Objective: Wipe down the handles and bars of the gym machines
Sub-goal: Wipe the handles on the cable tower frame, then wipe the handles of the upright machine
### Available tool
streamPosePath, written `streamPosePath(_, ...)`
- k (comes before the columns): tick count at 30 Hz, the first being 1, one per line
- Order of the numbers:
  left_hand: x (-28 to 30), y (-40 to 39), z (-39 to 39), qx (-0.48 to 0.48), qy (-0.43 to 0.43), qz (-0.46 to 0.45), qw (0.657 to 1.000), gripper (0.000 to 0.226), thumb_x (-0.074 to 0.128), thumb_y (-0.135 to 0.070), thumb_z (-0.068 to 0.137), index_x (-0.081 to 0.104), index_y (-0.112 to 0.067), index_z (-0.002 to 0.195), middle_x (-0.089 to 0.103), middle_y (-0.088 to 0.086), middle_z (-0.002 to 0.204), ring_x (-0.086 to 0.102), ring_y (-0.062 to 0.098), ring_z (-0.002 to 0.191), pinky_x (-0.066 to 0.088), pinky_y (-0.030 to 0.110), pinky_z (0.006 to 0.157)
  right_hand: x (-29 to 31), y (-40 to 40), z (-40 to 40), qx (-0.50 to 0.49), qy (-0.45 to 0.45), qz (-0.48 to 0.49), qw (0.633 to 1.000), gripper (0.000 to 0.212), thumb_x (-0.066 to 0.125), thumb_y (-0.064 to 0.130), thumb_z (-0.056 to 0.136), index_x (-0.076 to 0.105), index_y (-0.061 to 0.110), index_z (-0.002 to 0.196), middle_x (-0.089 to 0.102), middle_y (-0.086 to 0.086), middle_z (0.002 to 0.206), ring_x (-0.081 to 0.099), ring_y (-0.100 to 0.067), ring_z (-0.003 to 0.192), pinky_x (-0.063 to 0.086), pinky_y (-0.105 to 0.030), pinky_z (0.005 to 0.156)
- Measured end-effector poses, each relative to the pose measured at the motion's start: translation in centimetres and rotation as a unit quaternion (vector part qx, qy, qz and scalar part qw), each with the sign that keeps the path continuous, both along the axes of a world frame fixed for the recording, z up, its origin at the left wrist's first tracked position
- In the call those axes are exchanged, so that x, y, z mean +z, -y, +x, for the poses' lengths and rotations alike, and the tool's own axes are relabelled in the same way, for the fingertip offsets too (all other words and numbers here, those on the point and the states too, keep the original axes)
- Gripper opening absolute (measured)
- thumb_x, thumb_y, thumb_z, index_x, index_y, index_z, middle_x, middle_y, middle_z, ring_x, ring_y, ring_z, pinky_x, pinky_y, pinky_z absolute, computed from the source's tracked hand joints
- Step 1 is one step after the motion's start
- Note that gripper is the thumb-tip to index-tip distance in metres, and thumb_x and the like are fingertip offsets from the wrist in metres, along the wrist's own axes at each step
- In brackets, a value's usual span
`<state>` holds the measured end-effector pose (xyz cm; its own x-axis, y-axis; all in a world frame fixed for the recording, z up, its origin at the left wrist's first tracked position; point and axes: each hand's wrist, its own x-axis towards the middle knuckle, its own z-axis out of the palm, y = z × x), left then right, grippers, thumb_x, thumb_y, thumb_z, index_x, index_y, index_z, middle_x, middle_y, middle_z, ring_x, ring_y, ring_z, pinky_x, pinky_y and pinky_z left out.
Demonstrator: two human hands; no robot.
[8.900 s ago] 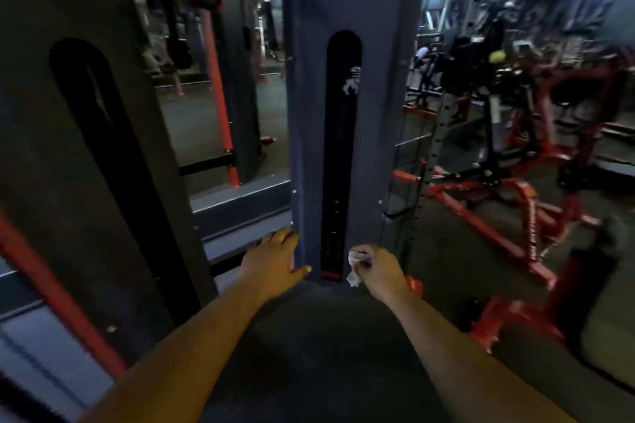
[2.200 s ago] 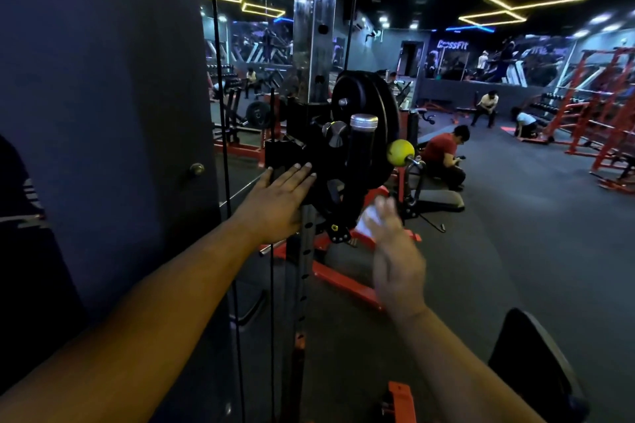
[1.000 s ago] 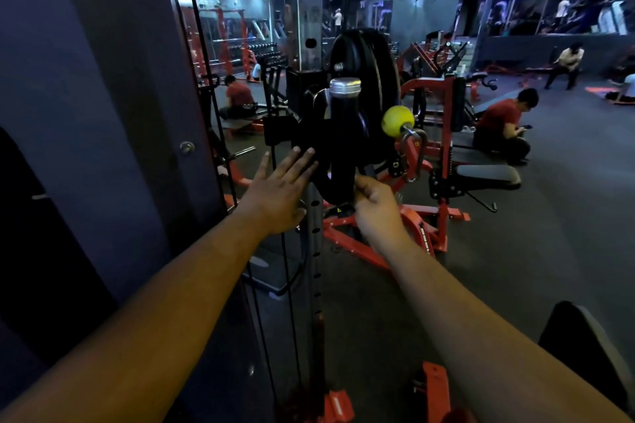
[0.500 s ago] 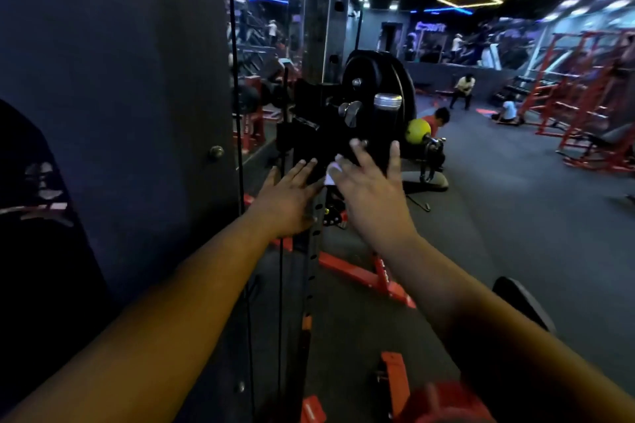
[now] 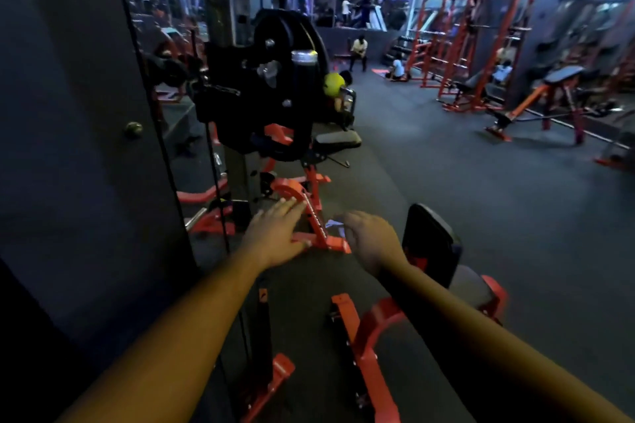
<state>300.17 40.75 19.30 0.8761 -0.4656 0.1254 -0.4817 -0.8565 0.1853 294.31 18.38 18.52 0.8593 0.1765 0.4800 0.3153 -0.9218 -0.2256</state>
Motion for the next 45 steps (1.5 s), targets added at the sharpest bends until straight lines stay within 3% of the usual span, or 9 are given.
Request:
streamPosePath(5,-5.5,8.0,-4.8,-0.063,-0.145,-0.138,0.978,0.074,0.075,-0.048,0.09,0.043,-0.026,0.154,0.055,0.002,0.15,0.053,0.02,0.135,0.046,0.036,0.108,-5.1,4.5,-7.3,-0.075,-0.047,0.285,0.954,0.018,0.066,0.017,0.095,0.065,0.035,0.093,0.069,0.015,0.083,0.065,0.006,0.078,0.046,-0.014,0.068)
streamPosePath(12,-9.8,22.1,-11.7,-0.126,-0.243,-0.235,0.933,0.013,0.077,-0.025,0.09,0.07,-0.032,0.081,0.071,-0.016,0.074,0.063,-0.008,0.069,0.048,0.026,0.067,-10.1,15.7,-15.3,-0.165,-0.101,0.402,0.895,0.006,0.073,0.031,0.089,0.075,0.026,0.089,0.075,0.008,0.085,0.071,-0.006,0.083,0.059,-0.035,0.076)
streamPosePath(17,-12.2,32.0,-15.7,-0.153,-0.286,-0.224,0.919,0.02,0.073,-0.037,0.088,0.069,-0.018,0.086,0.072,-0.002,0.08,0.068,0.019,0.077,0.054,0.044,0.073,-11.4,25.3,-21.7,-0.217,-0.117,0.449,0.859,0.008,0.072,0.024,0.094,0.077,0.023,0.088,0.077,0.004,0.084,0.072,-0.01,0.081,0.057,-0.034,0.073)
streamPosePath(24,-14.0,43.3,-20.5,-0.175,-0.334,-0.231,0.897,0.013,0.059,-0.014,0.103,0.067,-0.022,0.097,0.069,-0.003,0.075,0.058,0.004,0.059,0.049,0.031,0.063,-12.7,36.4,-28.3,-0.26,-0.12,0.519,0.805,0.014,0.065,0.02,0.098,0.076,0.012,0.093,0.075,-0.003,0.084,0.068,-0.006,0.073,0.054,-0.023,0.068)
streamPosePath(30,-15.7,51.3,-22.1,-0.16,-0.328,-0.305,0.88,0.014,0.071,-0.032,0.097,0.062,-0.036,0.107,0.068,-0.011,0.103,0.065,0.004,0.093,0.053,0.03,0.083,-13.3,42.8,-30.1,-0.319,-0.101,0.555,0.761,0.016,0.063,0.022,0.1,0.073,0.014,0.092,0.075,-0.002,0.085,0.07,-0.015,0.076,0.057,-0.027,0.064)
streamPosePath(33,-16.6,54.9,-22.5,-0.2,-0.321,-0.266,0.887,0.041,0.08,-0.053,0.082,0.06,-0.038,0.115,0.064,-0.012,0.107,0.064,0.003,0.093,0.054,0.025,0.078,-13.6,45.7,-29.4,-0.329,-0.1,0.551,0.76,0.014,0.065,0.023,0.099,0.073,0.017,0.089,0.075,0.002,0.083,0.069,-0.009,0.075,0.054,-0.022,0.063)
streamPosePath(37,-18.5,60.0,-19.7,-0.224,-0.312,-0.218,0.897,0.019,0.078,-0.048,0.086,0.071,-0.037,0.099,0.072,-0.014,0.087,0.068,0.001,0.081,0.057,0.035,0.072,-14.5,50.0,-27.1,-0.336,-0.109,0.534,0.769,0.012,0.071,0.024,0.095,0.074,0.02,0.084,0.075,0.003,0.079,0.07,-0.009,0.073,0.055,-0.024,0.064)
streamPosePath(41,-19.2,64.5,-16.5,-0.215,-0.405,-0.267,0.848,0.01,0.079,-0.028,0.091,0.078,-0.022,0.099,0.076,-0.006,0.085,0.07,0.006,0.08,0.057,0.031,0.076,-15.0,55.4,-24.6,-0.373,-0.095,0.527,0.758,0.013,0.076,0.024,0.091,0.074,0.016,0.082,0.075,0.0,0.075,0.071,-0.017,0.067,0.06,-0.034,0.062)
streamPosePath(45,-19.2,69.7,-13.6,-0.073,-0.526,-0.403,0.745,0.009,0.067,-0.015,0.099,0.074,-0.015,0.093,0.076,0.0,0.083,0.067,0.016,0.08,0.054,0.031,0.073,-15.2,61.0,-22.7,-0.404,-0.086,0.532,0.739,0.02,0.077,0.024,0.091,0.071,0.008,0.08,0.072,-0.008,0.07,0.067,-0.021,0.058,0.058,-0.036,0.057)
